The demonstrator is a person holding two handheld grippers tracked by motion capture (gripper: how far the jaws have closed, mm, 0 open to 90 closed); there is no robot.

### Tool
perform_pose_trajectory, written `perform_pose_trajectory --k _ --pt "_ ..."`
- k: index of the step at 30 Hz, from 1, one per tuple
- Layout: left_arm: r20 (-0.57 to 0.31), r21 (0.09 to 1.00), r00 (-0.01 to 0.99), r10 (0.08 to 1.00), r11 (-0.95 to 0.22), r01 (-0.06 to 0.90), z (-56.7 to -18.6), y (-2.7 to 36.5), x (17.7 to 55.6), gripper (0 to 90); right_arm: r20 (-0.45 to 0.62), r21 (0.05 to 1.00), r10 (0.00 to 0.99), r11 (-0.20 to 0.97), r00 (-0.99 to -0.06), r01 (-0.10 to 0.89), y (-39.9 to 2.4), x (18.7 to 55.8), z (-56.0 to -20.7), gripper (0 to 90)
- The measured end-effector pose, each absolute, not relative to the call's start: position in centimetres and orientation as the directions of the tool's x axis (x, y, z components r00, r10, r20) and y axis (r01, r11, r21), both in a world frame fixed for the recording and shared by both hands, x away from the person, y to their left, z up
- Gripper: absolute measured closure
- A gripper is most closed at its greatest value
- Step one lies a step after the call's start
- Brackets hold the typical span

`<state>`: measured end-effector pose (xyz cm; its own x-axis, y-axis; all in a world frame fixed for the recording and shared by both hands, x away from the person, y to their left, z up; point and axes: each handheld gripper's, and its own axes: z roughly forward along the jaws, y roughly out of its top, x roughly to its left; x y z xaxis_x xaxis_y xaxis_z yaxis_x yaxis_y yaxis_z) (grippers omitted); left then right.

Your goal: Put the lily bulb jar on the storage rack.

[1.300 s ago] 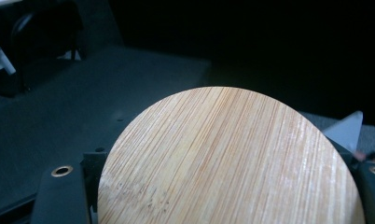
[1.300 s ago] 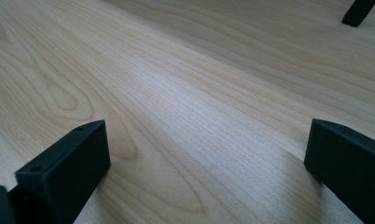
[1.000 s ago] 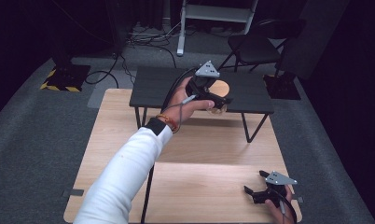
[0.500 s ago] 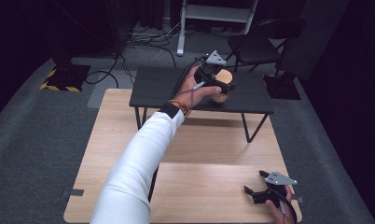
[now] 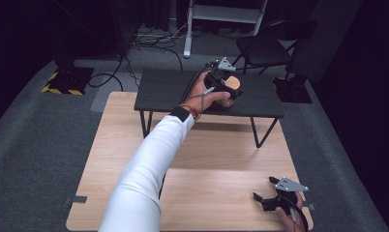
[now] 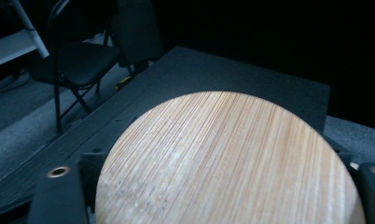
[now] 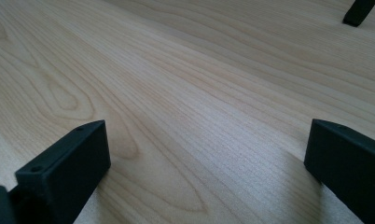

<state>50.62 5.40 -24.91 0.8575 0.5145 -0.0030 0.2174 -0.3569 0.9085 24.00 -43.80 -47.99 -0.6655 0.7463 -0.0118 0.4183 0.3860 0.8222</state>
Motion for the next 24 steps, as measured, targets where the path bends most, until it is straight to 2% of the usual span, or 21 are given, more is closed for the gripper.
perform_pose_trajectory --k 2,5,9,16,23,24 --pt "-0.009 0.907 0.848 0.529 -0.354 0.230 -24.8 5.3 50.5 10.4 -0.012 0.822 0.747 0.386 -0.665 0.419 -43.8 24.0 -48.0 0.0" --pt "-0.001 0.906 0.848 0.530 -0.359 0.225 -24.8 5.4 50.2 9.3 -0.012 0.822 0.746 0.386 -0.665 0.418 -43.8 24.0 -48.0 0.0" --pt "-0.005 0.914 0.821 0.571 -0.331 0.236 -24.4 6.2 49.2 1.6 -0.012 0.822 0.746 0.386 -0.665 0.418 -43.8 24.0 -48.0 0.0" --pt "0.009 0.933 0.803 0.596 -0.294 0.208 -22.9 9.0 46.4 0.6 -0.011 0.822 0.743 0.388 -0.669 0.417 -43.9 24.1 -48.0 0.0" --pt "0.050 0.940 0.796 0.603 -0.298 0.167 -23.7 12.7 41.1 0.5 -0.011 0.822 0.743 0.388 -0.669 0.417 -43.9 24.1 -48.0 0.0" --pt "0.044 0.944 0.788 0.615 -0.284 0.169 -24.4 13.6 39.5 0.5 -0.011 0.822 0.743 0.388 -0.669 0.417 -43.9 24.1 -48.0 0.0"
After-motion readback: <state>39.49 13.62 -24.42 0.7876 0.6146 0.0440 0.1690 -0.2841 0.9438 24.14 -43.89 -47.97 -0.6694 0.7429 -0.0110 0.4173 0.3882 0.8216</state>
